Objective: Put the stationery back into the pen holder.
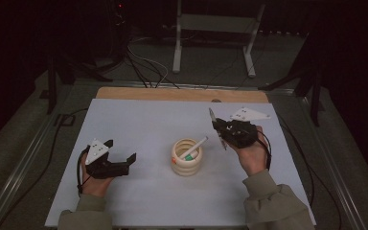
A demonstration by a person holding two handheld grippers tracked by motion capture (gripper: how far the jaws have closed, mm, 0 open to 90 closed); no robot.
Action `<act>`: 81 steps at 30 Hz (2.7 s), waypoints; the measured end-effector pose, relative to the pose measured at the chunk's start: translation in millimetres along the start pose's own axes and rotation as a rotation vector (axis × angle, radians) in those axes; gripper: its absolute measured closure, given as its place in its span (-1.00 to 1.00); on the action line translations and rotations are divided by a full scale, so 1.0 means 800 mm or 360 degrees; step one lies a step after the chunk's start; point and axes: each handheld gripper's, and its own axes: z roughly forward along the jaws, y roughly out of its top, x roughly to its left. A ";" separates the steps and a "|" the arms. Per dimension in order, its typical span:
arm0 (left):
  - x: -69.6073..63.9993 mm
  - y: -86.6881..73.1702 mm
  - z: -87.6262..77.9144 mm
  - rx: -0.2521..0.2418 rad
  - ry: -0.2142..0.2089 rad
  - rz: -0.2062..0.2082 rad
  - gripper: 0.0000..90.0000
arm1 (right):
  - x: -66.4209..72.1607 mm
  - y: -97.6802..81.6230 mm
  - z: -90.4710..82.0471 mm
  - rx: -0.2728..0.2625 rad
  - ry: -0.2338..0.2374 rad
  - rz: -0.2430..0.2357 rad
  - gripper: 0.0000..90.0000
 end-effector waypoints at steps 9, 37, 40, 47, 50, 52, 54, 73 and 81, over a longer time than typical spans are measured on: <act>0.000 0.000 0.000 -0.0003 0.0000 -0.0003 -0.99 | 0.010 0.009 0.006 -0.0019 0.0026 -0.0017 0.79; 0.001 0.000 -0.001 0.0000 -0.0002 -0.0001 -0.99 | 0.020 0.026 0.022 -0.0066 0.0038 -0.0007 0.79; 0.001 0.000 -0.001 -0.0004 -0.0002 -0.0006 -0.99 | 0.020 0.027 0.023 -0.0074 0.0037 -0.0004 0.79; 0.000 0.000 -0.001 -0.0003 -0.0002 -0.0004 -0.99 | 0.019 0.030 0.026 -0.0092 0.0050 0.0013 0.78; 0.001 0.000 -0.001 -0.0003 -0.0002 -0.0007 -0.99 | 0.020 0.030 0.030 -0.0098 0.0060 0.0020 0.79; 0.001 0.000 -0.001 -0.0004 -0.0003 -0.0006 -0.99 | 0.021 0.031 0.031 -0.0099 0.0065 0.0026 0.78; 0.001 0.000 -0.001 -0.0005 -0.0002 -0.0007 -0.99 | 0.022 0.032 0.032 -0.0100 0.0066 0.0028 0.79; 0.001 0.000 -0.002 -0.0004 -0.0001 -0.0004 -0.99 | 0.031 0.046 0.032 -0.0135 0.0096 0.0013 0.78; 0.002 0.000 -0.002 -0.0007 0.0002 -0.0007 -0.99 | 0.037 0.046 0.037 -0.0132 0.0122 0.0020 0.78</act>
